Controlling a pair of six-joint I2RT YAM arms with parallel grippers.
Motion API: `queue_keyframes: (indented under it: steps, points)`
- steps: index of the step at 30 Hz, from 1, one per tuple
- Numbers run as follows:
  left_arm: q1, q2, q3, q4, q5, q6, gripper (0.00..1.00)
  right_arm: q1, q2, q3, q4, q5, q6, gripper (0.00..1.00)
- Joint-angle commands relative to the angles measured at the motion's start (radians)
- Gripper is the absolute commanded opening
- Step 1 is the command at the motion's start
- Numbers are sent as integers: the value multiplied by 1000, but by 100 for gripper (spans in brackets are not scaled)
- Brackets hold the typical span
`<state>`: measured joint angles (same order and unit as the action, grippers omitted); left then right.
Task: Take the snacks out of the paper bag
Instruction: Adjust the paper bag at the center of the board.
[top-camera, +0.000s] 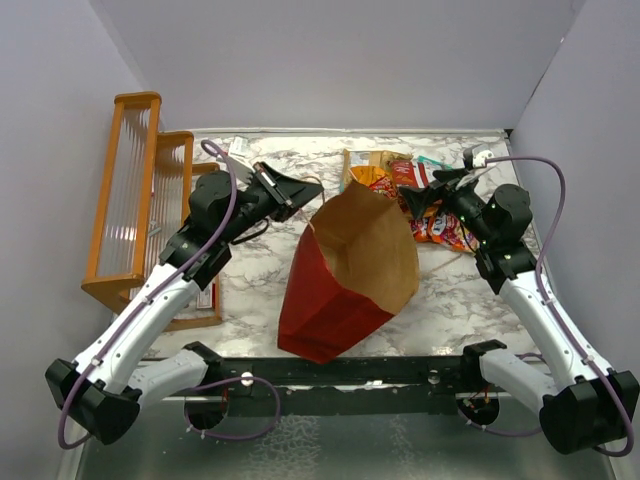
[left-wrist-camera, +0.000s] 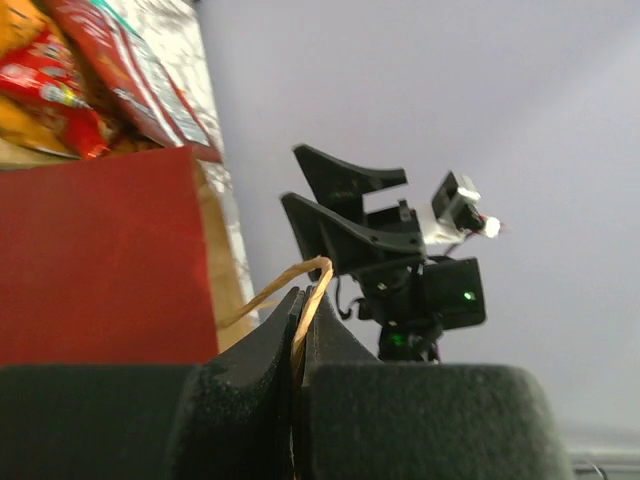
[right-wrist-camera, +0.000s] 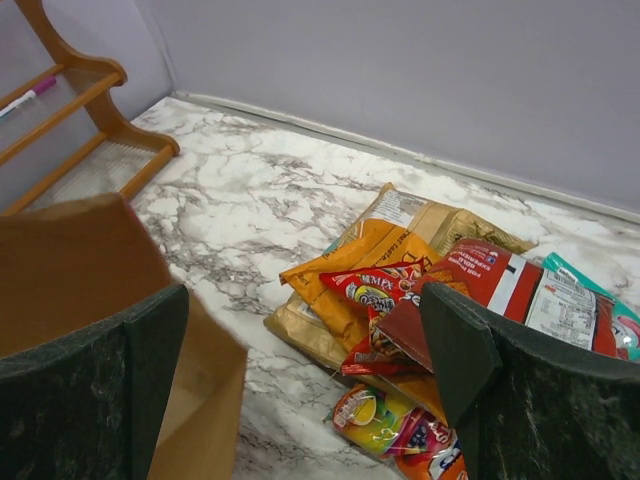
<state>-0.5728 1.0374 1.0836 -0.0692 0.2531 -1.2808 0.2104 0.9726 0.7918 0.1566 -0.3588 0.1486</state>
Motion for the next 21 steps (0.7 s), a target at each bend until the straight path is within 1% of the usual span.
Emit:
queue_keyframes:
  steps: [1,3,6,10,11,13,17,18,21]
  points:
    - [66,-64,-46,-69,-47,72,0,4,-24,16,-42,26,18,99]
    - [86,-91,-78,-92,-34,96,0,4,-29,18,-47,24,19,99]
    - [111,-140,-117,-164,-55,122,0,4,-33,22,-53,14,26,99]
    - [128,-207,-160,-276,-135,160,0,4,-16,70,-105,-12,77,99]
    - [128,-221,-165,-305,-159,169,2,4,-11,93,-132,-7,106,99]
    - [130,-244,-161,-359,-209,205,7,4,-4,145,-187,-5,154,99]
    - [131,-277,-105,-451,-321,277,25,4,-35,226,-270,-5,188,99]
    - [131,-282,-86,-466,-346,298,30,4,-46,246,-294,-7,179,99]
    - [131,-292,-30,-513,-409,344,50,4,-61,334,-406,-21,117,99]
